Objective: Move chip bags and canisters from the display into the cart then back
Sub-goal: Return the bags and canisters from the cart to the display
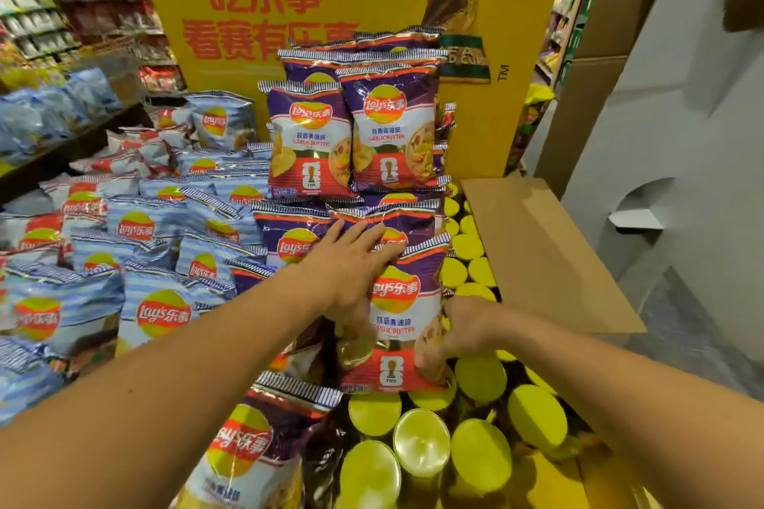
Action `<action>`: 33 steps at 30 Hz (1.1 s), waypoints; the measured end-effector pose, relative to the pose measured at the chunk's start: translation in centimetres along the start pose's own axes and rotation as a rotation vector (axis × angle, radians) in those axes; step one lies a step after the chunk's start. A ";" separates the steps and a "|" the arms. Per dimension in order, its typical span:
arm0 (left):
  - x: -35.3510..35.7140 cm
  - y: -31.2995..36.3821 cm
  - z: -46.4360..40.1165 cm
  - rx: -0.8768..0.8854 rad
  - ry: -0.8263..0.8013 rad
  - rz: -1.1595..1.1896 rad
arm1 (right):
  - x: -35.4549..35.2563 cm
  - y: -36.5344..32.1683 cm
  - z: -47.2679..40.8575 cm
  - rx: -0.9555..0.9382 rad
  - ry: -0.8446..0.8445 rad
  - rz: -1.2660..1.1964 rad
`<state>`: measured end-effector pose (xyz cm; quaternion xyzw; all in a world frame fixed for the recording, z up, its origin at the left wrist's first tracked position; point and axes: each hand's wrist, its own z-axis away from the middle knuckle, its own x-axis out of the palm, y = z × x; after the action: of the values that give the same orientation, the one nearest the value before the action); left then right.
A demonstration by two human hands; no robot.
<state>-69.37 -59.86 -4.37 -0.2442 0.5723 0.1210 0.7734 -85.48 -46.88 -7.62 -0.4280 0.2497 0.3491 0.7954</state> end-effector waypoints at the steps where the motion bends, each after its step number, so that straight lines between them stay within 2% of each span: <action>1: -0.1 0.0 0.3 -0.012 0.059 0.047 | 0.1 0.1 0.0 0.029 0.020 0.070; 3: -0.4 0.3 1.4 -0.064 0.204 0.170 | -0.1 0.0 0.5 0.071 0.075 0.167; 7: -1.0 0.7 4.2 -0.213 0.345 0.367 | -0.9 -1.0 2.9 0.063 0.061 0.228; 10: -0.9 1.4 6.9 -0.325 0.483 0.512 | -0.7 -1.8 4.4 -0.010 0.095 0.209; 14: -0.4 4.6 11.4 -0.440 0.561 0.787 | 0.6 -3.5 7.0 -0.140 0.152 0.235; 20: 0.7 6.3 18.9 -0.468 0.514 0.806 | 4.5 -7.2 9.6 -0.282 0.155 0.185; 28: 4.2 7.3 30.2 -0.607 0.417 0.779 | 10.7 -14.0 13.0 -0.439 -0.016 0.191; 33: 7.2 7.2 37.2 -0.668 0.383 0.762 | 15.2 -18.2 14.0 -0.515 -0.034 0.215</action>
<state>-39.70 -35.19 -4.45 -0.2696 0.6813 0.5219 0.4368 -60.53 -36.79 -1.85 -0.5811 0.1835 0.4906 0.6229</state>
